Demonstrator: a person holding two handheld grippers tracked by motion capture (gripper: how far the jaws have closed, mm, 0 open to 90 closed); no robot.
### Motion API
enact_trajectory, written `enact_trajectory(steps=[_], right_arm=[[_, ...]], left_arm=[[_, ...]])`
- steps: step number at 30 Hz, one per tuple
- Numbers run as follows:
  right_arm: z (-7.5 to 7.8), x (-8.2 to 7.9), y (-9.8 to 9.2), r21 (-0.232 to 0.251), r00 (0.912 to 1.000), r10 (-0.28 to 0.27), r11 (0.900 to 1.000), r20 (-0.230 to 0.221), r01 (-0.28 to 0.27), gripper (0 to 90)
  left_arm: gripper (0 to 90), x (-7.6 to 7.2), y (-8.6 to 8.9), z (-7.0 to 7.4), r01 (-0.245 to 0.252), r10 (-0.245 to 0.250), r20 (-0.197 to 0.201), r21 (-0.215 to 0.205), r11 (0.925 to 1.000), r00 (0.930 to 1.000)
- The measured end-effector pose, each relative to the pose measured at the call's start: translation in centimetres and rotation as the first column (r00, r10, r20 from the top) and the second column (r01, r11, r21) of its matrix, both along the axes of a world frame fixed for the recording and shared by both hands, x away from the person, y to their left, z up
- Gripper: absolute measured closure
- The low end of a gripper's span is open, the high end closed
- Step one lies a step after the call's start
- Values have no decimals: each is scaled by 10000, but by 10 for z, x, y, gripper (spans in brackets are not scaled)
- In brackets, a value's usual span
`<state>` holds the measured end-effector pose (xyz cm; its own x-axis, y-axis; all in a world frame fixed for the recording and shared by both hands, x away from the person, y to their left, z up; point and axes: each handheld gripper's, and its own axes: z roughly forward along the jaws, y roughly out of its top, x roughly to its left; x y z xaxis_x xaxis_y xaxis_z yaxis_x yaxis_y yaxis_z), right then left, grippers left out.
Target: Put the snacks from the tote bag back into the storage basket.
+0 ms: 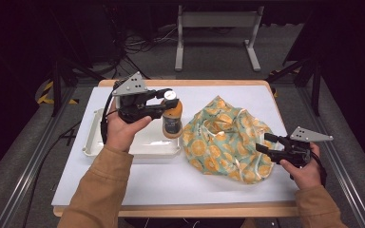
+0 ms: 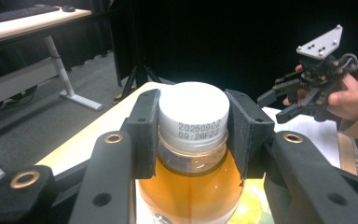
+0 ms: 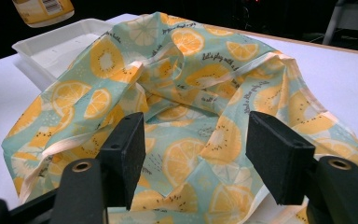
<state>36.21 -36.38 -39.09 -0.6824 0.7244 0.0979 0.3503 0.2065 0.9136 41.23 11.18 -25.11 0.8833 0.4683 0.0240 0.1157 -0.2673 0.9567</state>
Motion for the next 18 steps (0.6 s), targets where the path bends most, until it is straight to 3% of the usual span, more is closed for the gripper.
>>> enact_trajectory(steps=[8,11,18], right_arm=[[-1,0,1,-64,10000,22,10000,-6,-22,382],[-2,0,1,-22,10000,13,10000,-13,-13,381],[-2,0,1,-48,10000,22,10000,-25,-22,379]], left_arm=[[582,5,5,-13,-526,529,-132,233,9983,9985],[583,9,8,-21,-792,812,-426,456,9958,9958],[582,13,12,-34,-973,1019,-668,692,9928,9925]])
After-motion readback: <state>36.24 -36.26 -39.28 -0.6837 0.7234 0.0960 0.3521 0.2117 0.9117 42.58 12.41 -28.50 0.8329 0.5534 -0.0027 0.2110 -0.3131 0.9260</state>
